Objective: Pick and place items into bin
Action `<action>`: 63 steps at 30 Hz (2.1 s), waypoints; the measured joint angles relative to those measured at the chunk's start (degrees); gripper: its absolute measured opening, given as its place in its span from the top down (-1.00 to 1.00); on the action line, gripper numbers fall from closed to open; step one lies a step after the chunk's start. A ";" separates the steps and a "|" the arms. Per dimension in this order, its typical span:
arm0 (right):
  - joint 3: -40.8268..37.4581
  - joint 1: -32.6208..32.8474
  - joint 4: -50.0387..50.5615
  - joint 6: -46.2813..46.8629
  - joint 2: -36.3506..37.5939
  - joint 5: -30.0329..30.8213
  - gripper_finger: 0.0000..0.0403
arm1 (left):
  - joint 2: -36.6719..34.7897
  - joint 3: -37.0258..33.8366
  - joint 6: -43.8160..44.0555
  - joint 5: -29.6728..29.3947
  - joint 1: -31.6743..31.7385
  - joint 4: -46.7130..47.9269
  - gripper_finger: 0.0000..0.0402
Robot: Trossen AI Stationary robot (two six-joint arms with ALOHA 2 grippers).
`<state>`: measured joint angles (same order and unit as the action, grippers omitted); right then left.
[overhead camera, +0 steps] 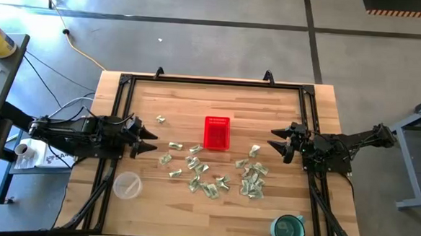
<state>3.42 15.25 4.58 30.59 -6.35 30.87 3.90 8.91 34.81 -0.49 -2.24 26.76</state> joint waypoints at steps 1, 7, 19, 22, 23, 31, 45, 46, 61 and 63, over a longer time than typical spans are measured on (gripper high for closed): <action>0.02 -0.01 0.00 0.00 -0.01 0.00 -0.49 | 0.00 0.02 0.00 0.02 0.00 -0.02 -0.68; 0.02 0.00 0.00 0.00 -0.02 0.00 -0.49 | 0.00 0.00 -0.01 0.00 -0.02 -0.01 -0.68; 0.02 -0.02 0.00 0.00 0.00 0.00 -0.49 | 0.00 0.00 0.00 0.02 -0.02 0.00 -0.68; 0.00 0.00 0.00 0.00 -0.02 0.00 -0.49 | 0.00 0.00 0.00 0.00 -0.01 -0.02 -0.68; 0.02 -0.01 0.00 0.00 -0.02 0.01 -0.49 | 0.00 0.00 0.00 0.00 -0.02 -0.02 -0.68; 0.01 0.00 0.00 0.00 -0.01 0.02 -0.49 | 0.00 0.01 7.61 -1.60 -0.01 -1.81 -0.68; -0.13 0.00 -3.42 -2.23 -0.01 20.18 -0.49 | 0.00 0.00 33.45 -9.97 -0.02 -7.76 -0.68; -0.13 0.00 -3.61 -0.02 -0.02 20.91 -0.49 | 0.00 0.01 34.30 -11.08 0.00 -7.78 -0.68; 0.00 -0.30 -23.72 16.11 -0.02 23.28 -0.49 | 0.00 0.00 41.57 -13.36 -0.01 -8.31 -0.68; 0.03 -0.28 -21.05 17.96 -0.42 20.26 -0.49 | 0.00 0.02 41.57 -13.36 -0.02 -8.28 -0.68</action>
<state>3.45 14.96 -16.47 48.55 -6.77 51.13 3.90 8.93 76.38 -13.85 -2.26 18.48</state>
